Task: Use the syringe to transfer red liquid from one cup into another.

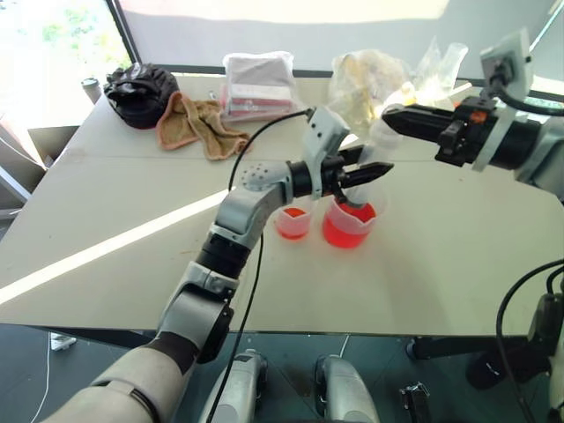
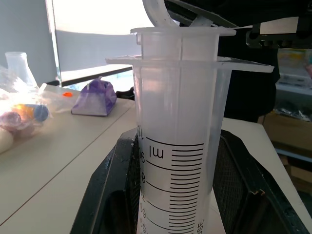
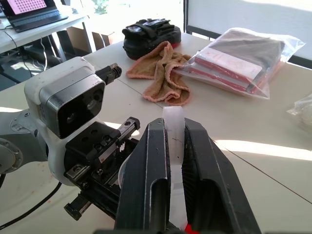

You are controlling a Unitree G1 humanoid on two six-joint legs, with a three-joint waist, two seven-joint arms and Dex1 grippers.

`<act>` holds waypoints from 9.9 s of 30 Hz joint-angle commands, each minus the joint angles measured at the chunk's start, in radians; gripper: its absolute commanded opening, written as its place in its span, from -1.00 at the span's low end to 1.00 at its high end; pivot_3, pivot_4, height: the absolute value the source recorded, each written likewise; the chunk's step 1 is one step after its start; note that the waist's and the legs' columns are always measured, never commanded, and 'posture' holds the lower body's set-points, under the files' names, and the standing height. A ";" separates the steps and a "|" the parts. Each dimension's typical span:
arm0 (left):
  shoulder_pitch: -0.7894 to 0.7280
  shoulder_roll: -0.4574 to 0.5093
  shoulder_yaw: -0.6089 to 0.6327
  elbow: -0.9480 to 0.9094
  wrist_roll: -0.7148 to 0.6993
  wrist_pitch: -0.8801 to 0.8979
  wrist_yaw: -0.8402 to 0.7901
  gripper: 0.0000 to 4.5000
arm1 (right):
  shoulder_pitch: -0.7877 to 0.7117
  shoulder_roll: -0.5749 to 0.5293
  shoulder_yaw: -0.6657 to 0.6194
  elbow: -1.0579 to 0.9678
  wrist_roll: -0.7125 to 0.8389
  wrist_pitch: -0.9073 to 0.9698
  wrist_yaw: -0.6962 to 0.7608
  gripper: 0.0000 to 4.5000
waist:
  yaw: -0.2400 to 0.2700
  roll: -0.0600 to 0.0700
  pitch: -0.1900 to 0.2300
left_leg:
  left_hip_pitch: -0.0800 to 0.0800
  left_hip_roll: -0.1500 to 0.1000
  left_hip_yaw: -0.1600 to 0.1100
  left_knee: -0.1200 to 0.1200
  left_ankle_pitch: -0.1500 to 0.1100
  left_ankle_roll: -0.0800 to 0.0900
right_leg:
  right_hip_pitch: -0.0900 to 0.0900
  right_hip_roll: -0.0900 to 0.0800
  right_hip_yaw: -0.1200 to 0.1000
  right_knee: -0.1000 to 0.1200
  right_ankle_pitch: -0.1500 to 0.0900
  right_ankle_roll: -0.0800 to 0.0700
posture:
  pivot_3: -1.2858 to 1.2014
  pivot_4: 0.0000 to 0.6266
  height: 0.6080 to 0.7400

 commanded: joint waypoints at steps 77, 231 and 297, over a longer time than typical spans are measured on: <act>-0.081 -0.048 0.122 -0.144 -0.103 0.081 0.077 -0.35 | 0.222 -0.443 0.009 0.004 -0.180 -0.222 0.565 0.32 | -0.001 0.002 0.000 | -0.002 0.001 0.001 -0.001 -0.003 0.004 | 0.003 0.001 -0.001 -0.011 0.002 0.003 | 0.03 -0.52 1.00; 0.203 0.269 0.193 -0.609 -0.195 0.340 0.315 -0.35 | -0.146 0.032 0.230 0.093 -0.260 0.021 0.423 0.67 | -0.026 0.003 0.000 | -0.001 0.000 0.001 -0.002 -0.003 0.003 | 0.001 0.001 0.001 -0.010 0.004 0.003 | 0.03 -0.52 1.00; 0.006 0.526 0.492 -0.544 -0.460 1.122 0.796 0.99 | 0.020 -0.085 0.347 -0.047 -0.377 -0.182 0.572 0.70 | -0.028 0.001 0.001 | -0.001 0.000 0.002 -0.002 -0.001 -0.006 | -0.005 0.000 0.002 0.000 0.006 0.006 | 0.03 -0.52 1.00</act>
